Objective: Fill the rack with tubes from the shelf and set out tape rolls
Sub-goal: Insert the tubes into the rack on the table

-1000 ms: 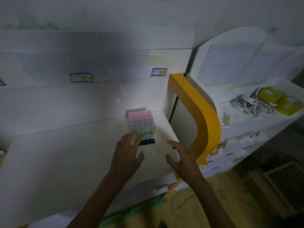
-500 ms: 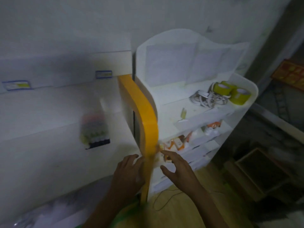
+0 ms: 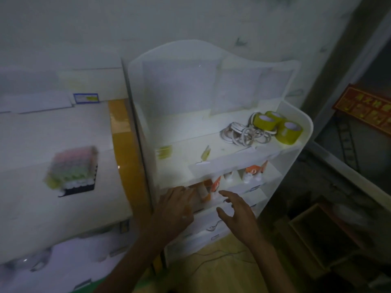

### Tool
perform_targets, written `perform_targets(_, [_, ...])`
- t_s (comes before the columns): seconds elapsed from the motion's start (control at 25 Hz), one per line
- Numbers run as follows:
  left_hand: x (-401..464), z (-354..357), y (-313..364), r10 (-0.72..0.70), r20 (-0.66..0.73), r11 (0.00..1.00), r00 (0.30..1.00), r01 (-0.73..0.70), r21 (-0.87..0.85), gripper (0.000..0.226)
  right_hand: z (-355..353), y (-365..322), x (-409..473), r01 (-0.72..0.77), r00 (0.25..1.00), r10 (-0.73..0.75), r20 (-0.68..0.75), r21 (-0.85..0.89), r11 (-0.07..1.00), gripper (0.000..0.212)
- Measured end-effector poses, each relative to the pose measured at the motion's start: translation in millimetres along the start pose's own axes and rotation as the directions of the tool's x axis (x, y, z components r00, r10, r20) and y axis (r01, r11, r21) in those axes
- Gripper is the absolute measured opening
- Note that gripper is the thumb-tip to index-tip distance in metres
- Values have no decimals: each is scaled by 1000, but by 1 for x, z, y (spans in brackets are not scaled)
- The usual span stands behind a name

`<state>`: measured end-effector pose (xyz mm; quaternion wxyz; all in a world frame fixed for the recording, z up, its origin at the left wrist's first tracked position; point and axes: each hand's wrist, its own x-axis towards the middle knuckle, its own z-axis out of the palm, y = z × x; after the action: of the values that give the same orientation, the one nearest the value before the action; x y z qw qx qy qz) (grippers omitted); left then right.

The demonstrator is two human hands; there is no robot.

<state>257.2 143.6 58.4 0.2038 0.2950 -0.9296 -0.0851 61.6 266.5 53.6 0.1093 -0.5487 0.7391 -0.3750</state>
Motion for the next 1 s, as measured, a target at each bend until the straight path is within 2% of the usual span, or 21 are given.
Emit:
perform_targets(0.08, [20, 13, 3, -4, 70, 999, 998, 1, 45, 24, -3, 18, 21, -8, 1000, 8, 13, 3, 1000, 48])
perform_targets(0.16, [39, 21, -2, -42, 112, 998, 993, 37, 50, 37, -4, 34, 44, 6, 999, -6, 32, 1, 1000, 50])
perform_targets(0.24, [62, 29, -10, -186, 18, 982, 982, 187, -19, 48, -5, 50, 71, 26, 998, -24, 62, -22, 999, 48])
perform_targets(0.32, [84, 35, -15, -240, -59, 969, 969, 236, -71, 58, -6, 64, 103, 75, 995, -71, 76, -55, 996, 46])
perform_targets(0.48, [132, 41, -32, -283, -65, 958, 957, 280, -58, 66, -2, 91, 171, 151, 979, -138, 153, -72, 986, 49])
perform_targets(0.64, [161, 51, -55, -388, -93, 922, 917, 384, -54, 68, 9, 102, 232, 183, 966, -148, 212, -157, 970, 47])
perform_targets(0.72, [166, 53, -62, -432, -110, 902, 895, 427, -60, 68, 14, 105, 256, 253, 950, -206, 235, -189, 949, 46])
perform_targets(0.88, [168, 60, -72, -529, -172, 848, 831, 528, -56, 64, 31, 116, 294, 487, 850, -401, 343, -220, 845, 51])
perform_targets(1.0, [168, 66, -76, -574, -223, 806, 788, 592, 21, 60, 47, 119, 314, 628, 734, -507, 452, -167, 760, 41])
